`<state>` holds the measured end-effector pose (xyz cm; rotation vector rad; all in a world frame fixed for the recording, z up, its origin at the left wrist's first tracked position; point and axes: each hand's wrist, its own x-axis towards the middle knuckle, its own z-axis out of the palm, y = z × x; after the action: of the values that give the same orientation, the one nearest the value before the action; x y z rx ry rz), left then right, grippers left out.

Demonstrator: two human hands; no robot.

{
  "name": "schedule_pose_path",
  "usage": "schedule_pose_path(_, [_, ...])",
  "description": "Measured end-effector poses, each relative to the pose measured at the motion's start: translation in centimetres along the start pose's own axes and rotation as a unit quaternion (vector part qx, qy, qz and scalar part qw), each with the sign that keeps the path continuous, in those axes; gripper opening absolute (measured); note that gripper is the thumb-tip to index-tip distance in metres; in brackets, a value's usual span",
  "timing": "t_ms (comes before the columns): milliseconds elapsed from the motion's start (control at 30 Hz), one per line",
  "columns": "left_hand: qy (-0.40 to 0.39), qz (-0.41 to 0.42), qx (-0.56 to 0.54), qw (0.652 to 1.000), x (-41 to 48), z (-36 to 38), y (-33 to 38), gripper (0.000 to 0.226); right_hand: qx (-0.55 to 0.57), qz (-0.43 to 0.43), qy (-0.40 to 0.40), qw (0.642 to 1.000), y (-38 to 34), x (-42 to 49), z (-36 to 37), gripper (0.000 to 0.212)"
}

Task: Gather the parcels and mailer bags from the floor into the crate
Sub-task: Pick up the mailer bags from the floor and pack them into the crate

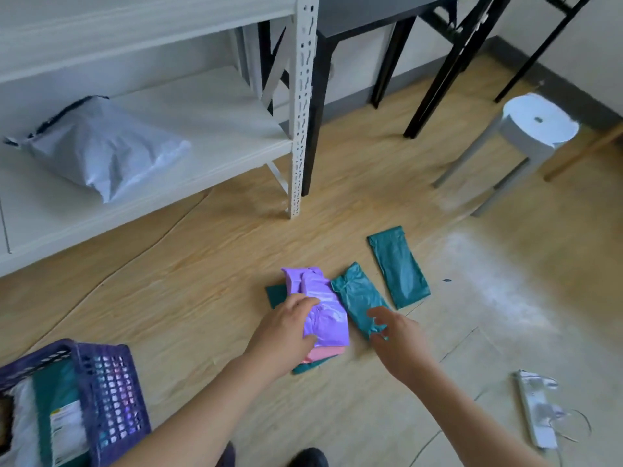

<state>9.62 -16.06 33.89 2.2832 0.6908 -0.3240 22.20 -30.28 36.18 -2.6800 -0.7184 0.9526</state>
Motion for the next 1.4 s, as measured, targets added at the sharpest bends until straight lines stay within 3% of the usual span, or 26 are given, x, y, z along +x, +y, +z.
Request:
schedule_pose_path(367, [-0.044,-0.01,0.005,0.999,11.9,4.1,6.1,0.058,0.024,0.029,-0.029,0.999,7.5,8.8,-6.2,0.047])
schedule_pose_path(667, [-0.046,-0.044,-0.023,0.998,26.2,6.5,9.2,0.059,-0.015,0.052,-0.045,0.998,13.1,21.8,-9.0,0.044])
schedule_pose_path(1033, [-0.042,-0.116,-0.059,0.991,41.2,20.3,8.1,0.061,-0.05,0.101,-0.091,0.989,24.1,37.9,-1.4,0.041])
schedule_pose_path(1200, [-0.037,-0.137,-0.07,0.987,47.7,28.6,5.3,0.06,-0.091,0.09,-0.099,0.987,30.2,45.0,5.6,0.041])
schedule_pose_path(1333, [-0.037,-0.14,-0.073,0.987,51.2,34.1,2.3,0.06,-0.124,0.088,-0.104,0.983,33.9,49.6,11.9,0.049])
schedule_pose_path(1400, [-0.034,-0.144,-0.077,0.986,52.6,36.4,0.5,0.059,-0.138,0.092,-0.102,0.981,35.4,52.0,14.9,0.063])
